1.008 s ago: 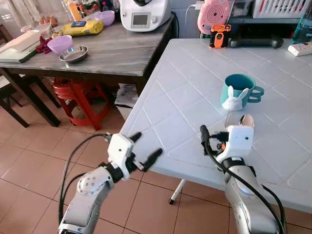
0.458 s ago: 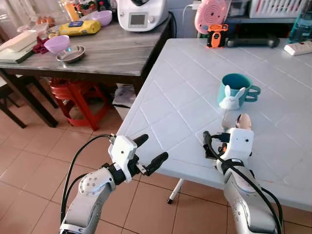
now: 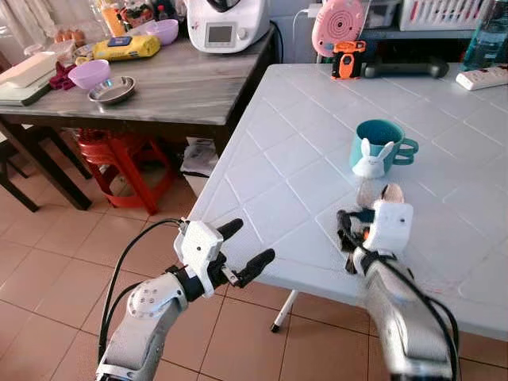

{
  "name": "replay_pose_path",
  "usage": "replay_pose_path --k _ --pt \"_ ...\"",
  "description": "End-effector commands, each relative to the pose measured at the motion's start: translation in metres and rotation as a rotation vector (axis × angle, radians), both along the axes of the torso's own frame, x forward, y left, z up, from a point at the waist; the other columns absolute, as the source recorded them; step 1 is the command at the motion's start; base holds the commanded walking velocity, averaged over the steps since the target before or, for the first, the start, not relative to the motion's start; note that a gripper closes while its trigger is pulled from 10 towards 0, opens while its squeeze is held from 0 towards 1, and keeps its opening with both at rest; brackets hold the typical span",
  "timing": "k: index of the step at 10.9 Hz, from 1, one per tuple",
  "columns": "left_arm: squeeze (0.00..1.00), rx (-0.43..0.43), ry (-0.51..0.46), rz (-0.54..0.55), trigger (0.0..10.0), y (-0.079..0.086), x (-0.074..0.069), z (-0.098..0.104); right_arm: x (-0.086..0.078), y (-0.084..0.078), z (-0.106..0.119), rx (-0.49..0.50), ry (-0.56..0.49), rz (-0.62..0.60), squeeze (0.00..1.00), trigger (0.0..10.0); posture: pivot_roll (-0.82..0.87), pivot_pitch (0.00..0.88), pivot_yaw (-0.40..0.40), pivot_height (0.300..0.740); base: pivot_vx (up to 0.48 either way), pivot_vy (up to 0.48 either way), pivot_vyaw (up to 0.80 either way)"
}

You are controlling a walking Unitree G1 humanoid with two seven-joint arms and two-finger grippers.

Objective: Setting the table

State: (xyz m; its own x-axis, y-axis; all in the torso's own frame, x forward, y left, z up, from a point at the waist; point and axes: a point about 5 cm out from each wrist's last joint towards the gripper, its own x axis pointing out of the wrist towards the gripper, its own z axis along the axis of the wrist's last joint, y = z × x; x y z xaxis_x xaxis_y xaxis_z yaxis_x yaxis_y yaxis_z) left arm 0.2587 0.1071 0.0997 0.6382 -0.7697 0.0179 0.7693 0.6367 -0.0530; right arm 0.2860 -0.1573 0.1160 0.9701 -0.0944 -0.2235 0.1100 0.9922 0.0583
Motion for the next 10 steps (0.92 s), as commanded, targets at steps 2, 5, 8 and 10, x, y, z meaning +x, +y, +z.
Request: replay_pose_path --k 2,5,8,10 --pt "0.0 0.012 -0.015 0.002 10.0 0.005 0.0 0.001 0.003 0.004 -0.01 -0.005 0.075 0.016 0.0 0.0 -0.13 0.085 0.136 0.74 0.0 0.0 0.0" --pt "0.0 0.008 -0.01 0.003 10.0 0.006 0.0 -0.001 0.004 0.007 -0.016 -0.011 0.122 0.031 0.0 0.0 -0.12 0.087 0.135 0.74 0.0 0.0 0.0" --pt "0.0 0.007 -0.01 -0.003 10.0 0.006 0.0 -0.001 0.003 0.008 -0.022 0.0 0.152 0.038 0.0 0.0 -0.13 0.085 0.143 0.74 0.0 0.0 0.0" --pt "0.0 0.001 -0.002 -0.022 10.0 0.004 -0.001 -0.002 0.001 0.006 -0.024 0.013 0.165 0.028 0.0 0.0 -0.13 0.087 0.145 0.74 0.0 0.0 0.0"
